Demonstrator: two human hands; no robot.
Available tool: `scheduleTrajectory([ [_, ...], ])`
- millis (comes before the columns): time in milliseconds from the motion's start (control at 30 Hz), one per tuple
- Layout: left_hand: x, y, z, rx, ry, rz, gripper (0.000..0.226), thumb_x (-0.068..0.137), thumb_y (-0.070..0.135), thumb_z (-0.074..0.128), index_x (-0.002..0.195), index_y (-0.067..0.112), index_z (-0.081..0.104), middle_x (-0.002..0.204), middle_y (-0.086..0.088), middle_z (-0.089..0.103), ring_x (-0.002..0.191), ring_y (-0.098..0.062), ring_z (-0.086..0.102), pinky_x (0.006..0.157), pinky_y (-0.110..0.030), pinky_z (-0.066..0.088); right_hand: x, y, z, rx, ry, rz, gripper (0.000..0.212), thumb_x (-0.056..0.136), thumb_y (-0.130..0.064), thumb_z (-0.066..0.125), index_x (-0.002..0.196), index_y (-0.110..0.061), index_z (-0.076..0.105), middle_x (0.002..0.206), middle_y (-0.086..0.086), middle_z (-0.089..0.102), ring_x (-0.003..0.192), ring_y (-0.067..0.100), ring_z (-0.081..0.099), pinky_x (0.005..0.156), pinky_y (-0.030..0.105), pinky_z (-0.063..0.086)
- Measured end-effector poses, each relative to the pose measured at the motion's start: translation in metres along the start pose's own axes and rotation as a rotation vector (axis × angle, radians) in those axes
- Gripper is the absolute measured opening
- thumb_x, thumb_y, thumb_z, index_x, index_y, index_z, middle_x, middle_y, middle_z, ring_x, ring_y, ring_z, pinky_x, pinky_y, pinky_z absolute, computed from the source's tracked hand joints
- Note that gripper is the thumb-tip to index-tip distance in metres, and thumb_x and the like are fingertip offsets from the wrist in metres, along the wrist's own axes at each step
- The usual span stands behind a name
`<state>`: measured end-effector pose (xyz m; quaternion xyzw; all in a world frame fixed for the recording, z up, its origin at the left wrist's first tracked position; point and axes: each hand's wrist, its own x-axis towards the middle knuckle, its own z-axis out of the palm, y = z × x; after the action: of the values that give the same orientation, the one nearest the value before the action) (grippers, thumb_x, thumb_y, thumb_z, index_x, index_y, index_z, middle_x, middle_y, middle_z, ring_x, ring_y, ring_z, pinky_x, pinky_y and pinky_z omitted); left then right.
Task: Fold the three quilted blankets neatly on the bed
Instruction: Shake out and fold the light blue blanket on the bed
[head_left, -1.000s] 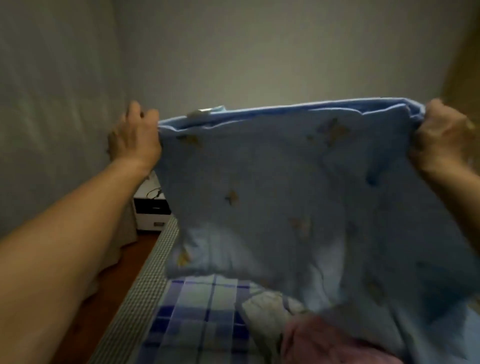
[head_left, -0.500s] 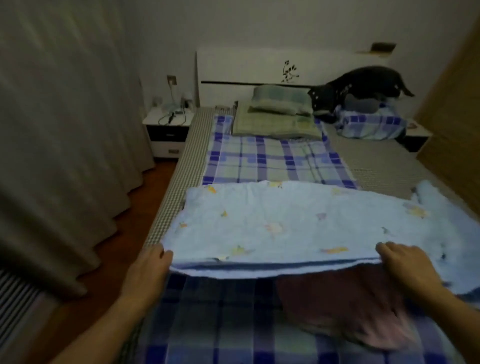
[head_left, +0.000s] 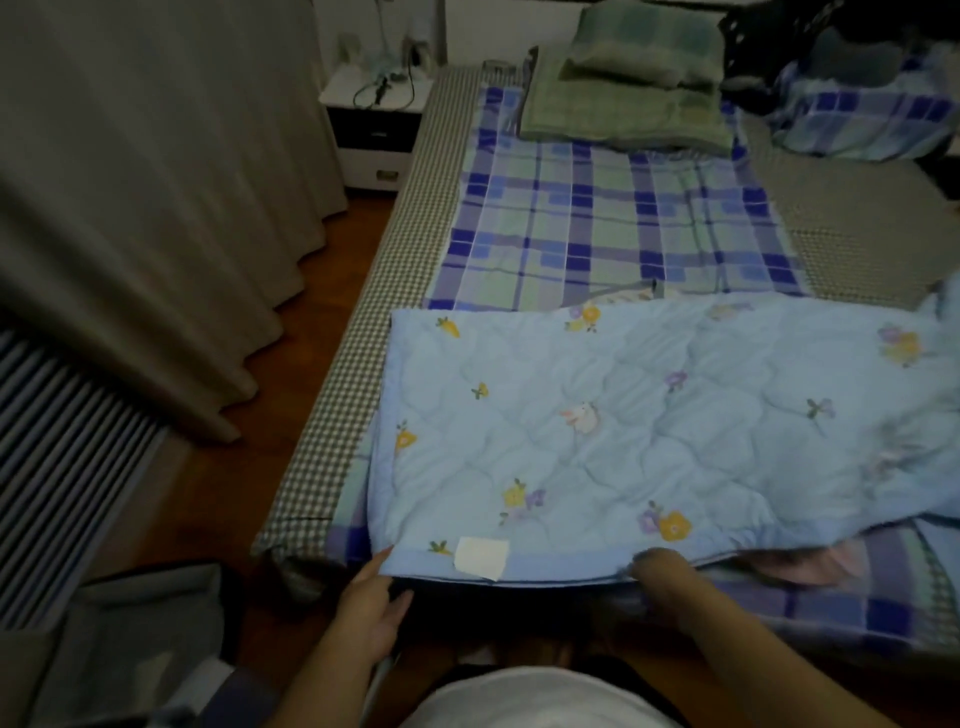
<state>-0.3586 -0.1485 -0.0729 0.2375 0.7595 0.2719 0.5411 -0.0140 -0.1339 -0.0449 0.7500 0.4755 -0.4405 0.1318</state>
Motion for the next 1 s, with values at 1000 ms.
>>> scheduleTrajectory([
  [1000, -0.033, 0.038, 0.011, -0.691, -0.107, -0.238, 0.023, 0.103, 0.016, 0.049, 0.123, 0.010, 0.060, 0.115, -0.016, 0.069, 0.106, -0.033, 0.065, 0.086, -0.046, 0.055, -0.019, -0.179, 0.072, 0.110, 0.146, -0.558, 0.049, 0.102, -0.047, 0.039, 0.095, -0.009, 0.068, 0.093, 0.011, 0.071, 0.087, 0.024, 0.066, 0.078, 0.033, 0.050],
])
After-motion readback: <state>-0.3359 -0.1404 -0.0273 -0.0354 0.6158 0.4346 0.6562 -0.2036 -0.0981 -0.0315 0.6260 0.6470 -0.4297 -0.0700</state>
